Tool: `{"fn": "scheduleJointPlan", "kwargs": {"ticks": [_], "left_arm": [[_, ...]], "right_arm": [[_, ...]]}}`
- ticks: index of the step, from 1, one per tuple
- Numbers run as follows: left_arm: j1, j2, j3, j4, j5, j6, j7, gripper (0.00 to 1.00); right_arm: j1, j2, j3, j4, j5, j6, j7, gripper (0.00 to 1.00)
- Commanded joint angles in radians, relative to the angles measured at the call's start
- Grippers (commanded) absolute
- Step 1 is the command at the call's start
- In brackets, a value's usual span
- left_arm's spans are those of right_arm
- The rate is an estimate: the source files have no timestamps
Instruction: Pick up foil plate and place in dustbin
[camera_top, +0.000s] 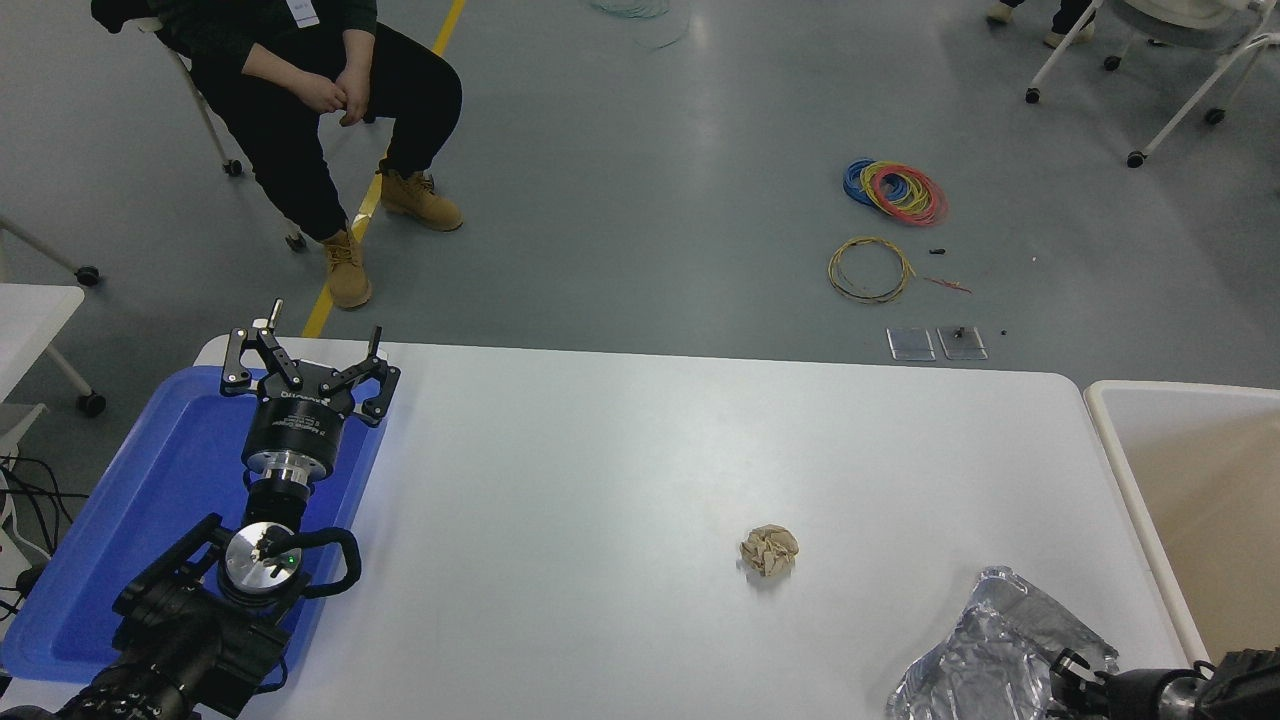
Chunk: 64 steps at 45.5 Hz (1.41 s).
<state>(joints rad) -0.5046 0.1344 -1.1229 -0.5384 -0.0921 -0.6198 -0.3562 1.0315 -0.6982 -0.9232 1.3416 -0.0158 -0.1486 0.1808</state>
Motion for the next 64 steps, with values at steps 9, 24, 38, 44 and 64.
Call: {"fn": "scheduleJointPlan", "kwargs": {"ticks": [9,24,38,44,64], "left_arm": [[0.0,0.001,0.0,0.0,0.0,0.0,0.0,1.0],[0.0,0.001,0.0,0.0,0.0,0.0,0.0,1.0],[0.0,-0.001,0.0,0.0,0.0,0.0,0.0,1.0],[0.0,-0.001,0.0,-0.002,0.0,0.0,0.0,1.0],[0.0,0.001,0.0,0.0,0.0,0.0,0.0,1.0]], "right_arm": [[0.084,-0.027,-0.062,-0.001,-0.065,0.014,-0.001,0.0],[0.33,-0.057,-0.239,0.004,-0.095,0.129,-0.003,0.0],[0.591,-0.057,-0.413,0.01,-0.138,0.262,-0.003,0.0],[0.712,-0.05,-0.465,0.01,-0.164,0.325,-0.009,0.0],[1.061,0.025,-0.577,0.01,-0.24,0.56,-0.012,0.0]]}}
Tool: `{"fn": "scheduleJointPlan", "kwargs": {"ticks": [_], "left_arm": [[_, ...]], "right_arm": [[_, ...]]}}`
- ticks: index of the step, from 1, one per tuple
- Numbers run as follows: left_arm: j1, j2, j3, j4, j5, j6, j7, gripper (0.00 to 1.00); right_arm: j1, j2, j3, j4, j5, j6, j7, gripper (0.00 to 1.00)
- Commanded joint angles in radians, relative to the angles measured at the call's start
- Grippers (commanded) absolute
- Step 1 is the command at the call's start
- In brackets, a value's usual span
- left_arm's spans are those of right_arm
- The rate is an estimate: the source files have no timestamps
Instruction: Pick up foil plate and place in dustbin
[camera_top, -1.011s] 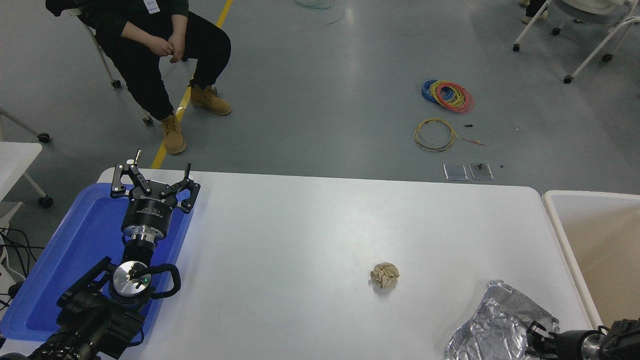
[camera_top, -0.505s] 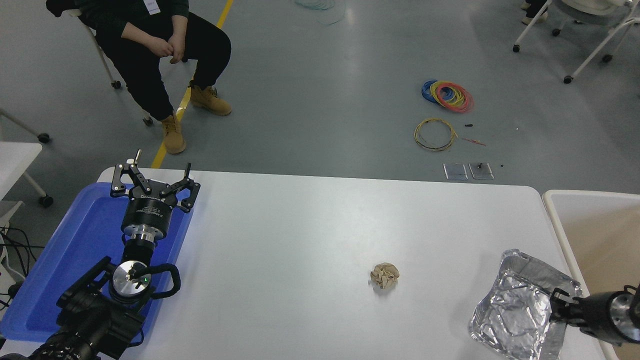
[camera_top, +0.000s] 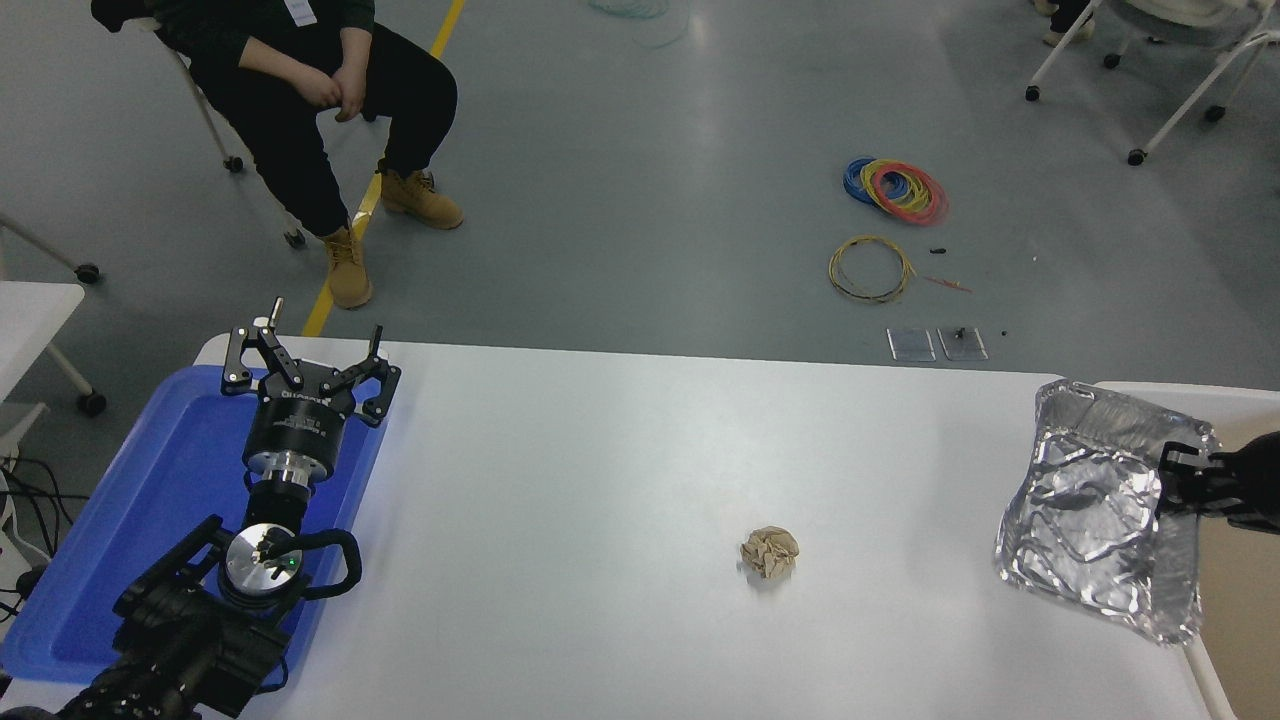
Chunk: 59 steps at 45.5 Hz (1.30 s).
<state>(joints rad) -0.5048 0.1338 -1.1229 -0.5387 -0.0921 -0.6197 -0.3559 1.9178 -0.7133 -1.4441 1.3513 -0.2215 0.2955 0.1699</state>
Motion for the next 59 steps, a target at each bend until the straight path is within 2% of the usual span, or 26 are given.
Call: {"fn": "scheduleJointPlan", "kwargs": {"ticks": [1,9,40,52,59], "left_arm": [[0.0,0.0,0.0,0.0,0.0,0.0,0.0,1.0],[0.0,0.0,0.0,0.0,0.0,0.0,0.0,1.0],[0.0,0.001,0.0,0.0,0.0,0.0,0.0,1.0],[0.0,0.001,0.0,0.0,0.0,0.0,0.0,1.0],[0.0,0.001,0.0,0.0,0.0,0.0,0.0,1.0]], "right_arm": [[0.187,0.043,-0.058,0.0,-0.041,0.123,-0.001,0.0],[0.259,0.072,-0.061,-0.003,-0.055,0.177,-0.003,0.0],[0.237,0.1,-0.056,-0.03,-0.055,0.162,-0.003,0.0],[0.006,0.091,-0.051,-0.365,-0.027,0.142,-0.003,0.0],[-0.184,0.055,-0.044,-0.572,0.031,0.126,-0.003,0.0]]}}
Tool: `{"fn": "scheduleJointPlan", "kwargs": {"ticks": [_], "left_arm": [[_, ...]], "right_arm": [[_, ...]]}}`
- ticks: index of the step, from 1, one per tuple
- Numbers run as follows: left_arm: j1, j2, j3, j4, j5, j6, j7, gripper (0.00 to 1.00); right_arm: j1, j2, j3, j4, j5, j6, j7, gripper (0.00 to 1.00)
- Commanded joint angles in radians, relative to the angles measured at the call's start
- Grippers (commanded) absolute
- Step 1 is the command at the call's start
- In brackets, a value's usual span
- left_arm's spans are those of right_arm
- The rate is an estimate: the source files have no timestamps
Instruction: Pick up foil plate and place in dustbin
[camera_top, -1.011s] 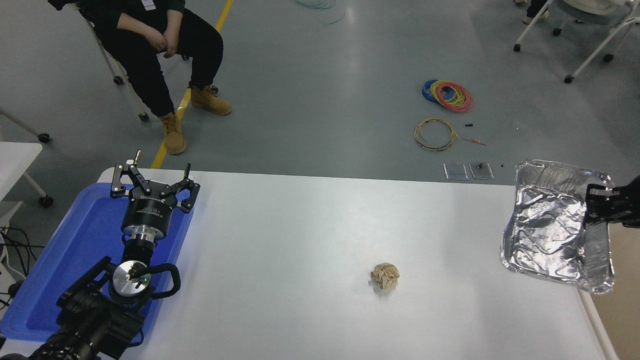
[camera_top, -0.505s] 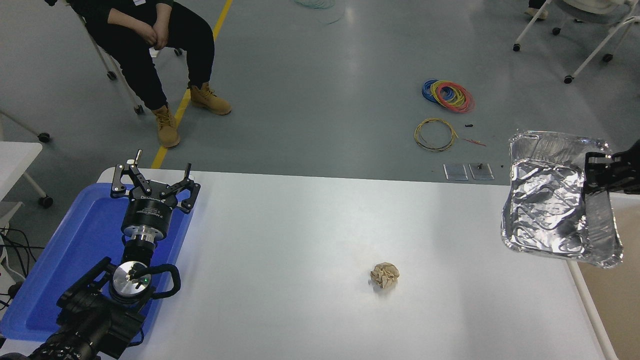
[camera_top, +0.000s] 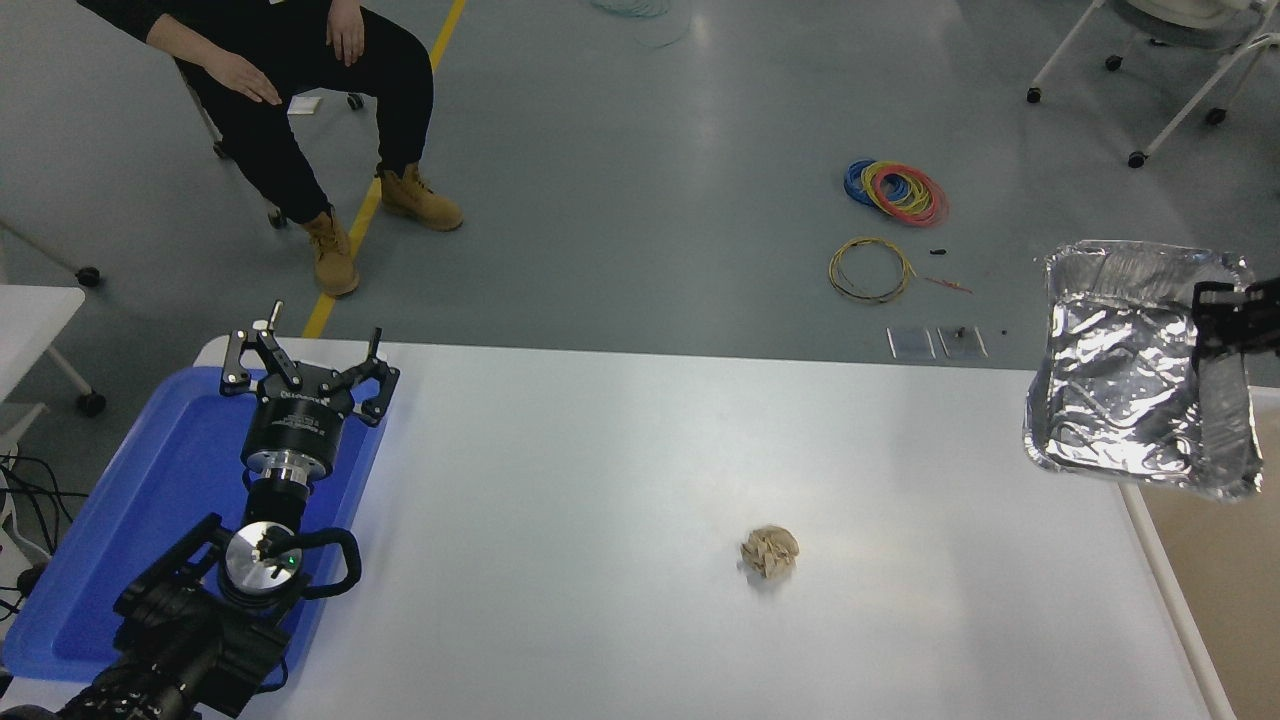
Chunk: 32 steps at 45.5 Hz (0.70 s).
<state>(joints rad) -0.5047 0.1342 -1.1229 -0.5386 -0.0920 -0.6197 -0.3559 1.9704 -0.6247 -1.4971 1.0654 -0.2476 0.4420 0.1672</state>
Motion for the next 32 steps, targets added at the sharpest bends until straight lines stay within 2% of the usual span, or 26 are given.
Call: {"fn": "scheduleJointPlan", "kwargs": {"ticks": [1,9,16,32], "left_arm": [[0.0,-0.001,0.0,0.0,0.0,0.0,0.0,1.0],[0.0,-0.001,0.0,0.0,0.0,0.0,0.0,1.0],[0.0,-0.001,0.0,0.0,0.0,0.0,-0.002,1.0],[0.0,-0.001,0.0,0.0,0.0,0.0,-0.002,1.0]], "right_arm": [[-0.266,-0.038,0.011,-0.317,0.07,-0.025,0.0,0.0],[-0.478,-0.061,0.054,-0.508,0.148,-0.045,-0.003,0.0],[-0.649,-0.084,0.147,-0.61,0.159,-0.112,-0.009,0.0],[-0.976,-0.096,0.425,-0.843,0.159,-0.239,-0.083,0.0]]}}
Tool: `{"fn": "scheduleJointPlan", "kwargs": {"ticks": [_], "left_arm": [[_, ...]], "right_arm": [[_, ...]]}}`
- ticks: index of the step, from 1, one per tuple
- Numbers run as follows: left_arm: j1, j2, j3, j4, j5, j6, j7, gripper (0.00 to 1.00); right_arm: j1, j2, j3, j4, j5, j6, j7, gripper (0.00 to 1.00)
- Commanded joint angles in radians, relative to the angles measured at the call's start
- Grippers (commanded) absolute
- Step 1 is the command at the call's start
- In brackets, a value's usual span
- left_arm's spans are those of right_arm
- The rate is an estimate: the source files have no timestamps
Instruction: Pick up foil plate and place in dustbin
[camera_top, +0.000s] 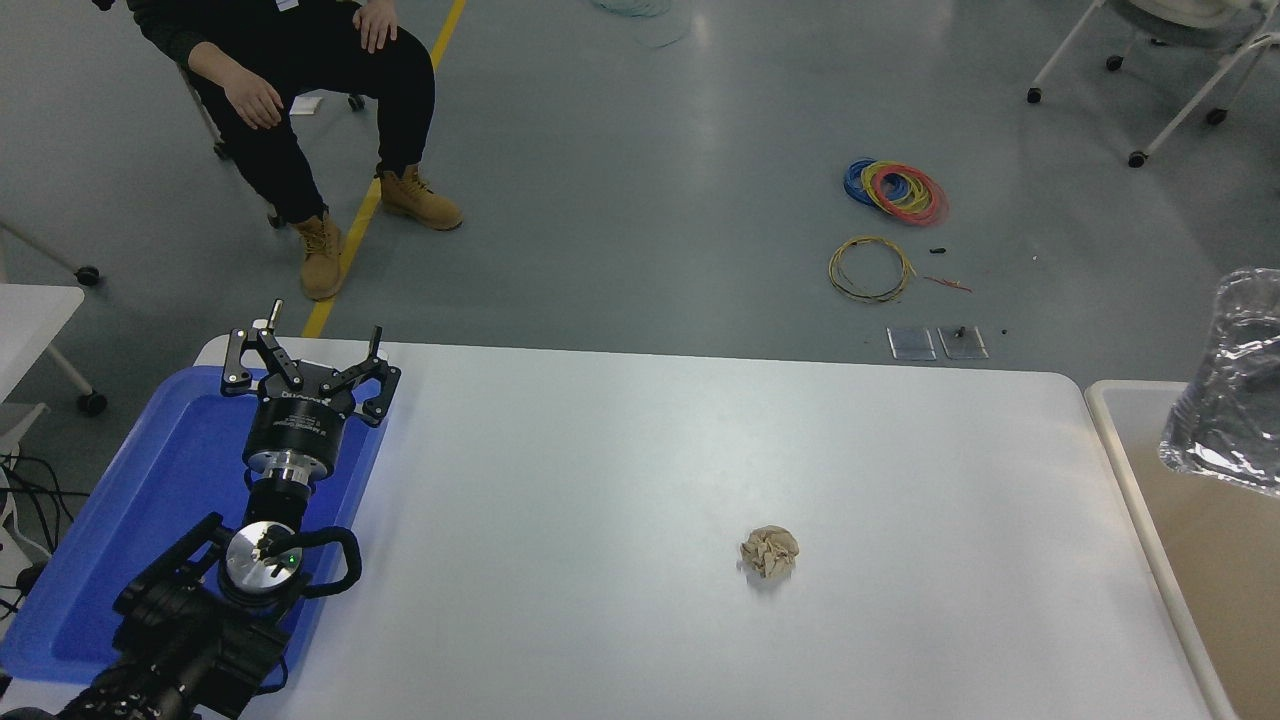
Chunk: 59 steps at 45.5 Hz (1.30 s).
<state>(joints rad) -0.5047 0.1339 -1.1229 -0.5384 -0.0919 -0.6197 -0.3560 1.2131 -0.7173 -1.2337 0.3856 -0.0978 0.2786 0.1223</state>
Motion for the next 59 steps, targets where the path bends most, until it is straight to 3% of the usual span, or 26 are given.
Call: {"fn": "scheduleJointPlan", "kwargs": {"ticks": [1,28,59], "left_arm": [[0.0,0.0,0.0,0.0,0.0,0.0,0.0,1.0],[0.0,0.0,0.0,0.0,0.0,0.0,-0.001,1.0],[0.0,0.001,0.0,0.0,0.0,0.0,-0.001,1.0]], "right_arm": [[-0.234,0.001,0.174,-0.174,0.009,-0.081,-0.039,0.0],[-0.543,0.108,0.436,-0.301,0.009,-0.317,-0.041,0.0],[-0.659,0.177,0.517,-0.389,0.01,-0.355,-0.041,0.0]]}}
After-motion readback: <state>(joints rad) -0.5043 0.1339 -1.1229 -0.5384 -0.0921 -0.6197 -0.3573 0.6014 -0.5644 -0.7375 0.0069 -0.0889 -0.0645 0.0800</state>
